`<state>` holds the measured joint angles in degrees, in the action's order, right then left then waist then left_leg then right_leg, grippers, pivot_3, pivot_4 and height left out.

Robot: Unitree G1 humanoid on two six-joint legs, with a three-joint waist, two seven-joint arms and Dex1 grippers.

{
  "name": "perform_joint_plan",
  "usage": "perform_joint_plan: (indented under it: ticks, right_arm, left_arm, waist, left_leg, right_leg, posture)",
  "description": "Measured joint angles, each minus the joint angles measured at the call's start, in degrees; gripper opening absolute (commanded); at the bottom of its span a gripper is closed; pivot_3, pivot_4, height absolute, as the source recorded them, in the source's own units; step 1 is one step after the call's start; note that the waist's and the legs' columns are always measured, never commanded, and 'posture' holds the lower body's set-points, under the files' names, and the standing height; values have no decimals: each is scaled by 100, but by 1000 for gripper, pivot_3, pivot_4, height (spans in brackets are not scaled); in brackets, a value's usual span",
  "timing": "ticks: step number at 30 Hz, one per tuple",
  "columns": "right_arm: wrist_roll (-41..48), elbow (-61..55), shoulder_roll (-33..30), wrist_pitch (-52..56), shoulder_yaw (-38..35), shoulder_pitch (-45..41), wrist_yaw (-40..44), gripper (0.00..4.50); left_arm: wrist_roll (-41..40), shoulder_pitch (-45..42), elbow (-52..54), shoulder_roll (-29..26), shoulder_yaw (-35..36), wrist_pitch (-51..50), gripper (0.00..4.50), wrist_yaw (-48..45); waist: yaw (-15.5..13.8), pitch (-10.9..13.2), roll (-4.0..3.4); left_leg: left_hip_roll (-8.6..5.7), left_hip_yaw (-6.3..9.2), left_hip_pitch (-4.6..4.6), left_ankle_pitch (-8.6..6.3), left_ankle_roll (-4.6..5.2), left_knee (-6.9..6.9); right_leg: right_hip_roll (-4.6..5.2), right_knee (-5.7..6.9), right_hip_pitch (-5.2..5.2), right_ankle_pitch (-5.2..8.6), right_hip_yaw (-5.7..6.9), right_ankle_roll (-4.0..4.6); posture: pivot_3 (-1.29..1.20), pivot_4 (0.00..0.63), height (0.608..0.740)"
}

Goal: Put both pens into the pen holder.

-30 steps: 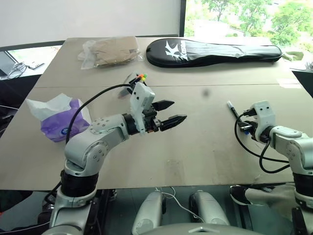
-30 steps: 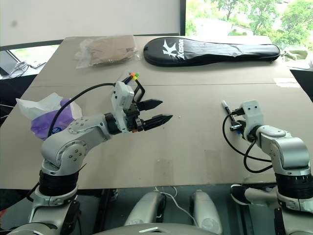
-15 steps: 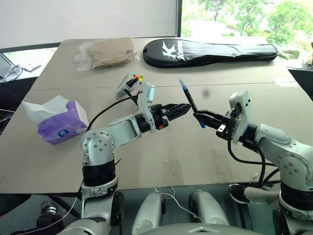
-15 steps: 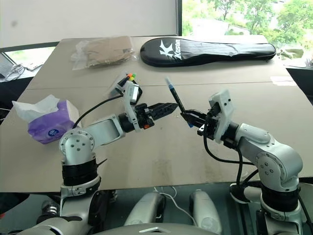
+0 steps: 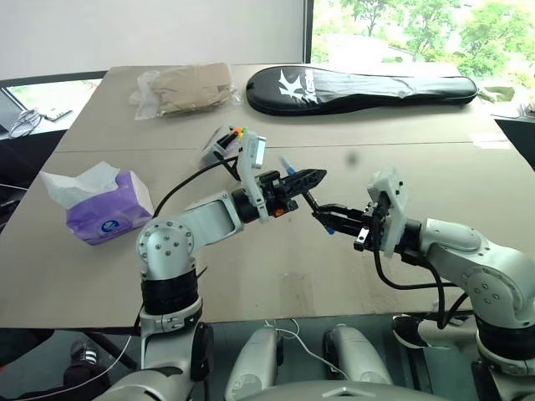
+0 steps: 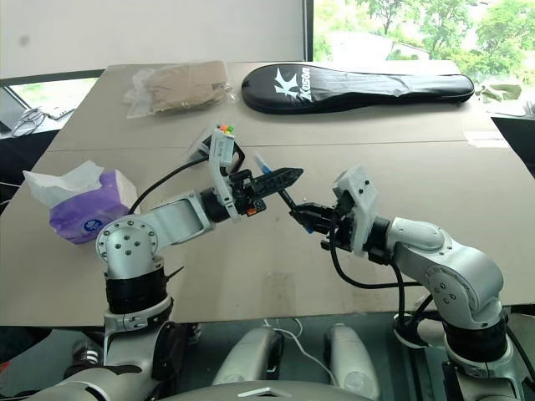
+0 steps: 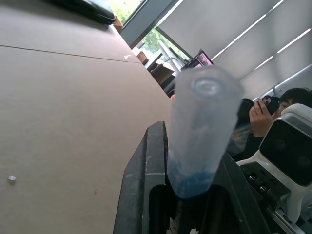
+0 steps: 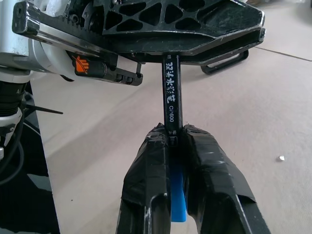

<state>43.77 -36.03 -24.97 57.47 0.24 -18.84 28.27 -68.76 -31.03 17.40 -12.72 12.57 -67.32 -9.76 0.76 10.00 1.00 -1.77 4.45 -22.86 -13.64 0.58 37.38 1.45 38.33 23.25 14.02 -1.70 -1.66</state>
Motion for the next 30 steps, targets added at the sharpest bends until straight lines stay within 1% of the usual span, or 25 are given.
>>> perform_joint_plan:
  ticks: [1, 2, 3, 5, 6, 9, 12, 13, 14, 17, 20, 22, 27, 30]
  right_arm:
    - [-35, 59, 2, -77, -21, 14, 2, 1289]
    - [-108, 115, -126, -209, -79, 108, 50, 1747]
    - [-230, 120, -338, -364, -119, 231, 136, 2069]
    - [-408, 124, -639, -660, -219, 342, 324, 2988]
    - [-452, 115, -736, -834, -272, 343, 450, 3344]
    - [-470, 25, -986, -1354, -496, 314, 832, 3344]
    - [-470, 8, -1050, -1581, -596, 239, 937, 3344]
    - [-490, 8, -1059, -1667, -594, 226, 949, 3344]
    - [-516, 8, -1060, -1743, -584, 210, 956, 3344]
    - [-560, 8, -1062, -1830, -541, 181, 965, 3344]
    - [-596, 7, -1060, -1941, -492, 140, 964, 3344]
    - [-611, -19, -1056, -2037, -475, 76, 956, 3344]
    - [-694, -173, -1063, -2208, -474, 62, 933, 3344]
    - [-726, -205, -1085, -2239, -475, 118, 907, 3344]
  left_arm:
    - [99, -24, 33, -69, -23, 106, 11, -17]
    - [443, -63, 89, -367, -63, 375, 11, -103]
    - [891, -91, 167, -787, -155, 696, 11, -272]
    - [1755, -280, 229, -1418, -321, 1333, 11, -569]
    - [2161, -444, 229, -1579, -457, 1674, 11, -667]
    - [3645, -1049, 198, -2221, -1038, 2875, 11, -879]
    - [4877, -1300, 100, -2739, -1610, 3666, 11, -1033]
    - [5296, -1336, 31, -2850, -1869, 3905, 11, -1093]
    - [5672, -1338, -51, -2851, -2097, 4084, 11, -1120]
    - [6424, -1341, -378, -2861, -2474, 4316, 11, -1111]
    - [6872, -1345, -738, -2802, -2496, 4548, 11, -1110]
    - [7044, -1345, -1027, -2652, -2502, 4722, 11, -1146]
    - [7256, -1345, -1576, -2365, -2507, 4965, 11, -1272]
    - [7342, -1336, -1710, -2291, -2500, 5026, 11, -1353]
  waist:
    - [-2, 0, 0]
    - [-2, 1, 0]
    - [-1, 1, 0]
    - [0, 2, -1]
    - [-10, 3, 0]
    - [-27, 3, 1]
    - [-5, 3, 1]
    - [-6, 3, 0]
    - [-8, 3, 1]
    - [-2, 5, 3]
    - [3, 5, 3]
    - [-8, 5, 3]
    - [-12, 5, 3]
    - [-11, 5, 3]
  left_leg:
    - [-1, -1, 0, 0, 0, 0]
    - [-2, -2, -1, 0, 0, -1]
    - [-2, -4, -1, 0, -1, -6]
    - [-2, -9, -2, 1, -1, -13]
    - [-2, -9, -3, 0, -1, -13]
    - [-1, -6, -10, 0, -1, -16]
    - [-2, -12, -8, 0, 0, -27]
    - [-1, -11, -8, 0, 0, -30]
    - [0, -10, -9, 0, 0, -30]
    - [2, -6, -13, -8, 14, -29]
    - [2, -6, -15, -9, 15, -29]
    - [2, -3, -20, -9, 15, -24]
    - [0, 4, -30, -8, 14, -18]
    - [0, 7, -38, -7, 12, -15]
  right_leg:
    - [1, 0, 0, 0, -1, 0]
    - [0, -1, 0, 0, -1, 0]
    - [-1, -3, 2, 0, -2, 0]
    - [-3, -6, 8, 0, -8, 1]
    - [-4, -9, 8, 0, -7, 0]
    - [-3, -27, 6, -1, -3, -1]
    - [0, -35, 5, -1, -10, -1]
    - [1, -36, 6, -1, -10, -1]
    - [1, -35, 7, 0, -8, -1]
    - [0, -33, 10, 0, -5, -1]
    - [0, -32, 14, -1, -5, -1]
    - [1, -32, 14, -1, 0, -1]
    - [4, -33, 17, -1, 8, -2]
    - [4, -32, 23, -1, 11, -2]
  posture:
    - [0, 150, 740]
    - [0, 150, 740]
    - [0, 150, 740]
    - [0, 150, 740]
    - [0, 150, 740]
    - [0, 150, 740]
    - [0, 150, 740]
    - [0, 150, 740]
    - [0, 150, 740]
    - [0, 150, 740]
    - [0, 150, 740]
    - [0, 150, 740]
    - [0, 150, 740]
    - [0, 150, 740]
